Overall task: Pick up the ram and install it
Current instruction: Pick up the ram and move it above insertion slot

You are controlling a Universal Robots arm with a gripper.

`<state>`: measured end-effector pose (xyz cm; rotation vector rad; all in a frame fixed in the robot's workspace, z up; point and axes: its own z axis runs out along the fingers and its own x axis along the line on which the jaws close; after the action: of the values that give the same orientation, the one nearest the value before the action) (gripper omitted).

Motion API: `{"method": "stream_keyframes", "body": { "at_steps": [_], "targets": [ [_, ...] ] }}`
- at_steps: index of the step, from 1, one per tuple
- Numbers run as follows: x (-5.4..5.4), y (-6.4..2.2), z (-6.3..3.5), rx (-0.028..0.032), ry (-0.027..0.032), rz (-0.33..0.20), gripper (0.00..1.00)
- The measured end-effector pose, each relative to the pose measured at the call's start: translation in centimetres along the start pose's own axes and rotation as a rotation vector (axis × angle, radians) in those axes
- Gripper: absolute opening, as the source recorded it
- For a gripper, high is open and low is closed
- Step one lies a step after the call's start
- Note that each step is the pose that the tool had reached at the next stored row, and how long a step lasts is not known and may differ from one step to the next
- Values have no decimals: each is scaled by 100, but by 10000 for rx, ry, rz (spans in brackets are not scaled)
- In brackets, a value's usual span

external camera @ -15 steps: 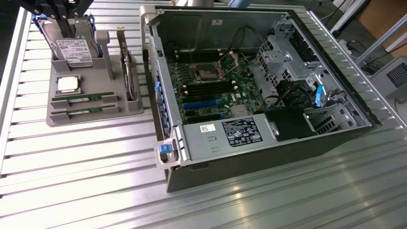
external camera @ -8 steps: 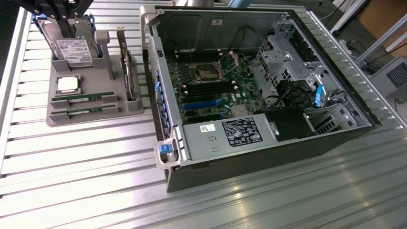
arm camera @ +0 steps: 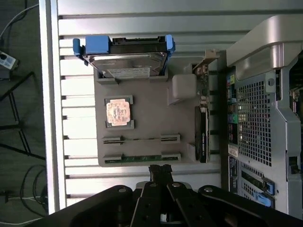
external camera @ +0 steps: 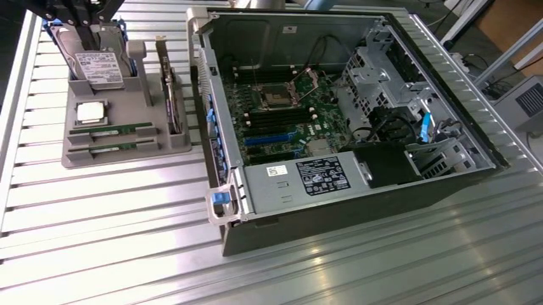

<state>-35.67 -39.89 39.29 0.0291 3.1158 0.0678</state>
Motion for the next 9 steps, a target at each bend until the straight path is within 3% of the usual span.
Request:
{"method": "stream_keyframes", "body": {
  "at_steps": [9],
  "targets": [
    [0,0,6,-57,103,-2369,10]
  ]
}}
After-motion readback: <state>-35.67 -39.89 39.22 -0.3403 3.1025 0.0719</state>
